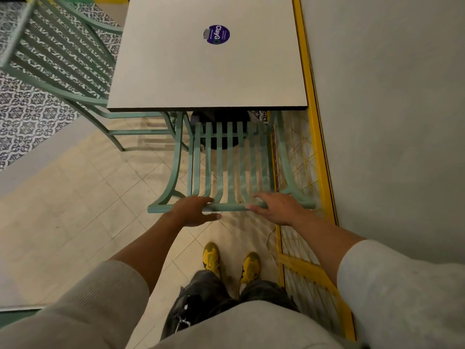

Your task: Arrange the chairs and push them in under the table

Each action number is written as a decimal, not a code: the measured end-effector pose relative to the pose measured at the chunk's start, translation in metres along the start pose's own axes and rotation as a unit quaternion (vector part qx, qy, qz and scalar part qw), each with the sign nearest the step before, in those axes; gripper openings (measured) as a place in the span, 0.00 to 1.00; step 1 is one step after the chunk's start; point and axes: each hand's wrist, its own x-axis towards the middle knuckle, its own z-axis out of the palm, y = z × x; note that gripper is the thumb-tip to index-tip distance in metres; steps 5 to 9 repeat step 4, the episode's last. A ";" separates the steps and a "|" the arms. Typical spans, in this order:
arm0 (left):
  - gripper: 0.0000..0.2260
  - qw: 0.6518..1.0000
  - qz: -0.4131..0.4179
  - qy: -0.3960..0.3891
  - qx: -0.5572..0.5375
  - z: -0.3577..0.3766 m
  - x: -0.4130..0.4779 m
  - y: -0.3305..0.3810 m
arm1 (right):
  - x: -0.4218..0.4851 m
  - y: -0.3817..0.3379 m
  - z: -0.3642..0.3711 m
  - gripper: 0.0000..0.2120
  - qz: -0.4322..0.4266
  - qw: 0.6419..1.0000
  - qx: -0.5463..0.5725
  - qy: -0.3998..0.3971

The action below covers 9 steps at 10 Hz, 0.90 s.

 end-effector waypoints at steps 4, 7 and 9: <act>0.45 0.989 0.029 0.046 0.137 -0.102 0.034 -0.026 | 0.009 -0.046 -0.033 0.48 0.107 0.989 0.076 0.073; 0.45 0.989 0.029 0.046 0.137 -0.102 0.034 -0.026 | 0.009 -0.046 -0.033 0.48 0.107 0.989 0.076 0.073; 0.45 0.989 0.029 0.046 0.137 -0.102 0.034 -0.026 | 0.009 -0.046 -0.033 0.48 0.107 0.989 0.076 0.073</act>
